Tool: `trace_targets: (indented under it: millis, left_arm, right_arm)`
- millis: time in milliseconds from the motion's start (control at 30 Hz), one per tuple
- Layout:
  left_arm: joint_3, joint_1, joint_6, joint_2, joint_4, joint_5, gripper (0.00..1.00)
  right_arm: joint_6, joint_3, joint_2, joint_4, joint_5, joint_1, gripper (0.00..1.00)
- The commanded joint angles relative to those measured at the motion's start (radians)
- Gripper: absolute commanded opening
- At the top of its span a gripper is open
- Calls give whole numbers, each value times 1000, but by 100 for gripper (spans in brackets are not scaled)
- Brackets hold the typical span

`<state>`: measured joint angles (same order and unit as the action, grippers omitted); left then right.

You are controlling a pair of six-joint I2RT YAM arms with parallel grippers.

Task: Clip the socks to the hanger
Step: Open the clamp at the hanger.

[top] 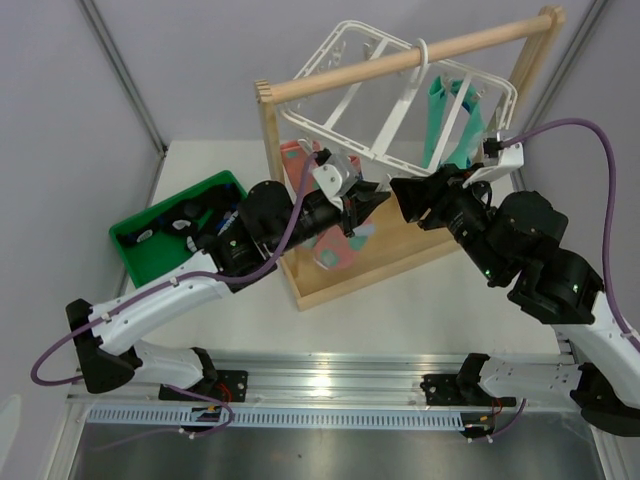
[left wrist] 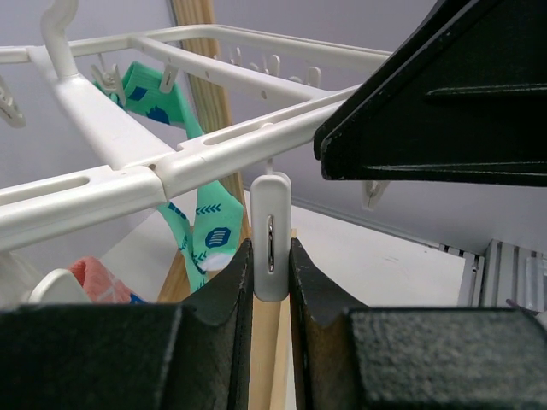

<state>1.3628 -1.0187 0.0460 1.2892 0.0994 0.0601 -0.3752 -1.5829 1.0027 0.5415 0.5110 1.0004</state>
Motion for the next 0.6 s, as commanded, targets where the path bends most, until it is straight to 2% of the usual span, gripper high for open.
trace_targets:
  millis: [0,200,567]
  left_arm:
    - [-8,-8,52,-7,52,89,15]
    - [-8,-11,103,5,62,135,16]
    - [-5,-11,126,12,74,156,17]
  right_arm:
    - [-28,-20,11,28,66,-2,48]
    - [-42,-8,19,9,66,-3,55]
    - [-65,6,27,2,86,-17,52]
